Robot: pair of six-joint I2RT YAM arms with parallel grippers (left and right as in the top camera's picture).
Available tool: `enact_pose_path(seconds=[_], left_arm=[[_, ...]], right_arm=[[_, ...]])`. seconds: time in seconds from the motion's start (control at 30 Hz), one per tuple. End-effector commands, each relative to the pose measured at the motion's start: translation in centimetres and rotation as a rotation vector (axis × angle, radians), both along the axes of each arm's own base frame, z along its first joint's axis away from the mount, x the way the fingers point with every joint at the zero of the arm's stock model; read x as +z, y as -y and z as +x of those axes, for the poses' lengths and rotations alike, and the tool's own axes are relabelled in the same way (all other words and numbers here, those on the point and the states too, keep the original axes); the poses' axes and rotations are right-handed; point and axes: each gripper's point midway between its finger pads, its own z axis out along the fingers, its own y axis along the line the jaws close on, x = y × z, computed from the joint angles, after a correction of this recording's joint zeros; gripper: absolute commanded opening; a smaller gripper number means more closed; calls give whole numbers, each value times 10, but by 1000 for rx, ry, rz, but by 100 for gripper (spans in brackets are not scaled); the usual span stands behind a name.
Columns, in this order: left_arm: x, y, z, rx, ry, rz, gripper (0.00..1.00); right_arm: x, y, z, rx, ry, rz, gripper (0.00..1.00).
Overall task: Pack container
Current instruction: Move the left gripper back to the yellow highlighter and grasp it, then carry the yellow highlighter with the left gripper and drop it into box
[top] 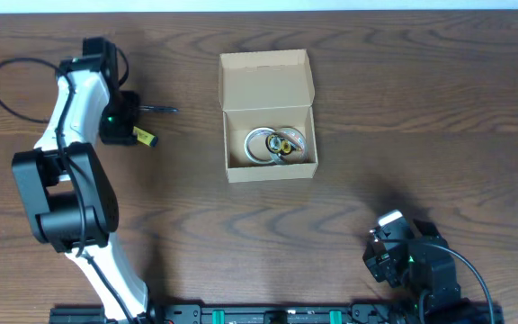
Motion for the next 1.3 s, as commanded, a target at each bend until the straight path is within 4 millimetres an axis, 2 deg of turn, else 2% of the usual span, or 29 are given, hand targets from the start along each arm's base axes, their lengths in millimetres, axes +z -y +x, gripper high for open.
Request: enact_pose_path(seconds=[0.0, 0.2, 0.33, 0.57, 1.0, 1.17, 1.27], left_arm=[[-16, 0, -10, -17, -17, -64, 65], [-28, -3, -10, -72, -20, -65, 65], [-38, 3, -1, -116, 4, -98, 63], [-40, 2, 5, -137, 26, -92, 64], [-52, 4, 2, -156, -2, -92, 63], [-55, 4, 1, -166, -11, -94, 59], [-58, 6, 0, -170, -17, -102, 51]], right_arm=[[-1, 3, 0, -4, -1, -13, 99], [-1, 3, 0, -4, 0, -12, 99], [-1, 3, 0, -4, -1, -13, 99], [-1, 3, 0, -4, -1, -13, 99], [-1, 3, 0, -4, -1, -13, 99], [-1, 3, 0, -4, -1, -13, 99], [-1, 3, 0, -4, 0, -12, 99]])
